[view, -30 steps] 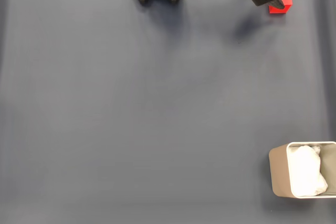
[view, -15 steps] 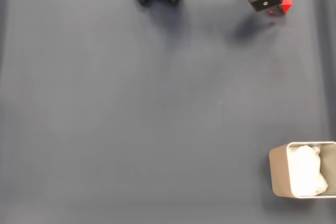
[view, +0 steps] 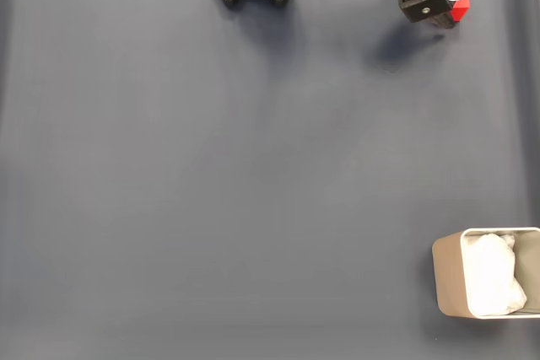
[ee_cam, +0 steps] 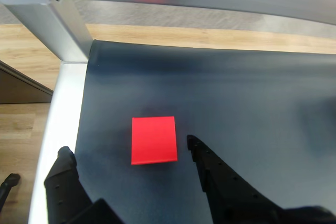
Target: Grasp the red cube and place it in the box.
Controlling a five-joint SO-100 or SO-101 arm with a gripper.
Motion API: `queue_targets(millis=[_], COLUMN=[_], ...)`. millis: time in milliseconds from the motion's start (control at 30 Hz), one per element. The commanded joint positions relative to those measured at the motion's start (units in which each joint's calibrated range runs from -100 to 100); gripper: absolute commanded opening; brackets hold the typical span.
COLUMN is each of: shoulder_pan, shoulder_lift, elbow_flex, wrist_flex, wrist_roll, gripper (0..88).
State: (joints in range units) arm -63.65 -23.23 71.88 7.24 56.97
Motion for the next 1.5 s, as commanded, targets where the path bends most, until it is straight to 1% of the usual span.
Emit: queue_targets(millis=[0, 767, 1200, 1333, 1467], shoulder_pan=[-0.70, -2.54, -2.61, -2.47, -2.40], shoulder_lift=[0.61, 3.39, 2.95, 3.04, 3.30], elbow_flex=[-1.44, -4.36, -4.64, -4.64, -4.64], wrist_flex=[-1.58, -2.65, -2.57, -2.57, -2.24], wrist_roll=[-0.24, -2.05, -2.39, -2.15, -1.56], gripper=[47.8, 47.8, 45.2, 41.3, 31.3])
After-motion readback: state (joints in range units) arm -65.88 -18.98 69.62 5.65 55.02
